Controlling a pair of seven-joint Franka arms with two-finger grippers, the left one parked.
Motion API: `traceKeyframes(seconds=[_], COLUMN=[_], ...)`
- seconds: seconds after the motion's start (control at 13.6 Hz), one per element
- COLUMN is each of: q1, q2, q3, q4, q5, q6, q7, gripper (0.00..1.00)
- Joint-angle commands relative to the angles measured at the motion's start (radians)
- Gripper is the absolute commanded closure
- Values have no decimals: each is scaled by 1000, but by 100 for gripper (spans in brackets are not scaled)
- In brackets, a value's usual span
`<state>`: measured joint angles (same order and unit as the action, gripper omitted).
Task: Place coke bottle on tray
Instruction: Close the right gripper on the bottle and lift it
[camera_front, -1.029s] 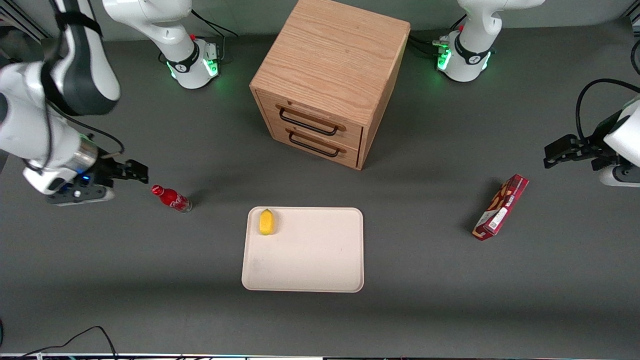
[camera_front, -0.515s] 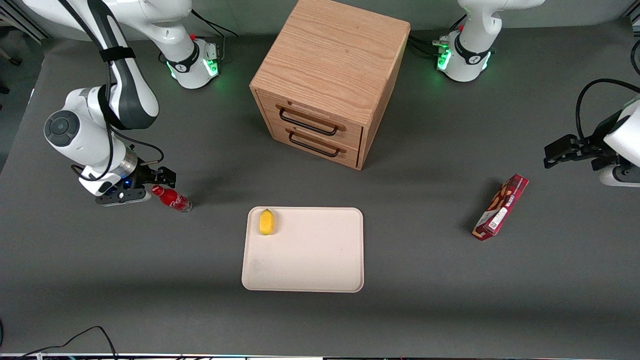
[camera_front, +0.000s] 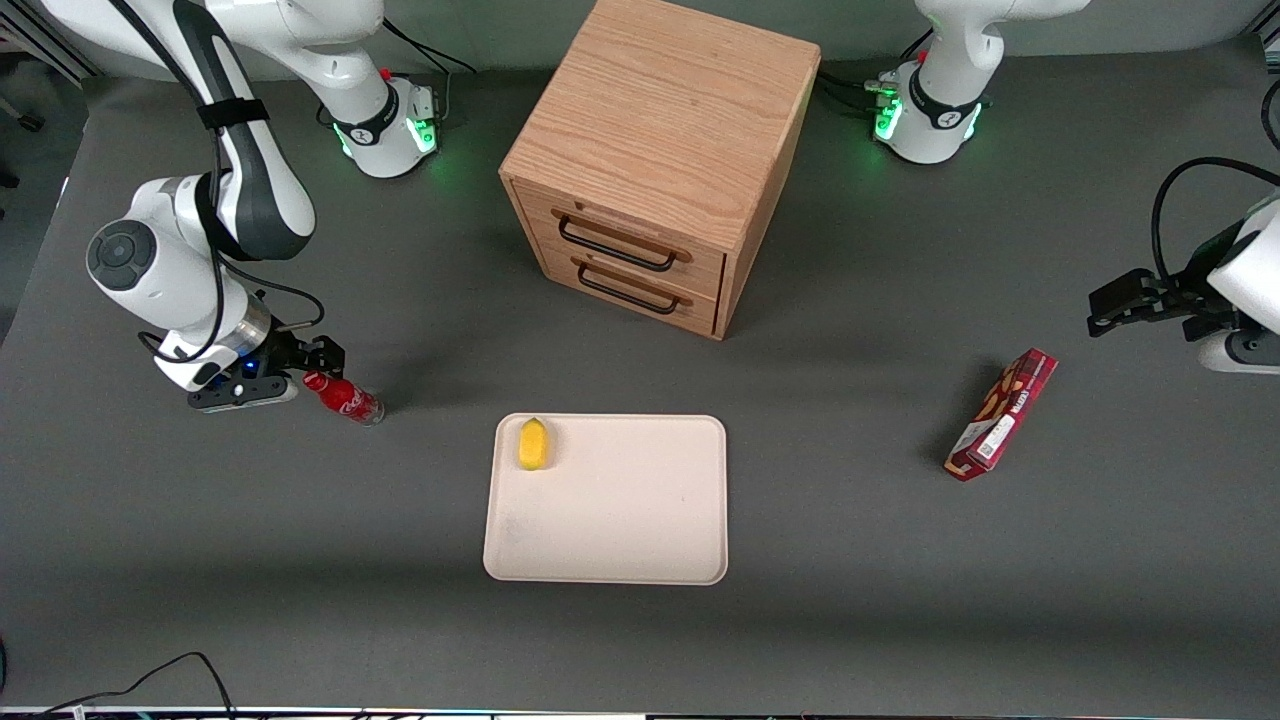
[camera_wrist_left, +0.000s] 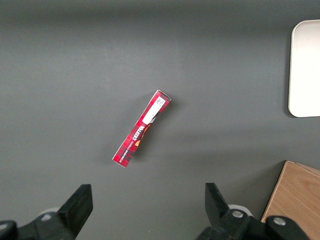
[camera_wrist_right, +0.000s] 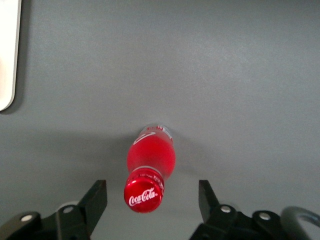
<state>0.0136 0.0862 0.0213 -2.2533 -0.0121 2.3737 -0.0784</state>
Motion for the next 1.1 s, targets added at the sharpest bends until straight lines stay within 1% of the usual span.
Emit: traceKeyframes(seconds=[0.0,0.15,0.22,0.37,0.44,0.51,0.74,0.96,1.03], q1=[-15,-15,-15,-15,-15,-17,-20,-11,-7], q2=[-16,-22,-25,-52,-74,-92,-77,-33,10], q3=[9,9,8,8,8,8,0,2,5], q4=[-20,-28,-29,-22,-2,45,329,570,683], q5=[4,4,4,6,6,6,9,14,14], q6=[16,15,13,-31,-78,-158,-495,-660,-733], q7=[-27,-27,-27,-27,-26,-26,-26,-14,-11], gripper=[60,86,100,100,100,100,100,100,100])
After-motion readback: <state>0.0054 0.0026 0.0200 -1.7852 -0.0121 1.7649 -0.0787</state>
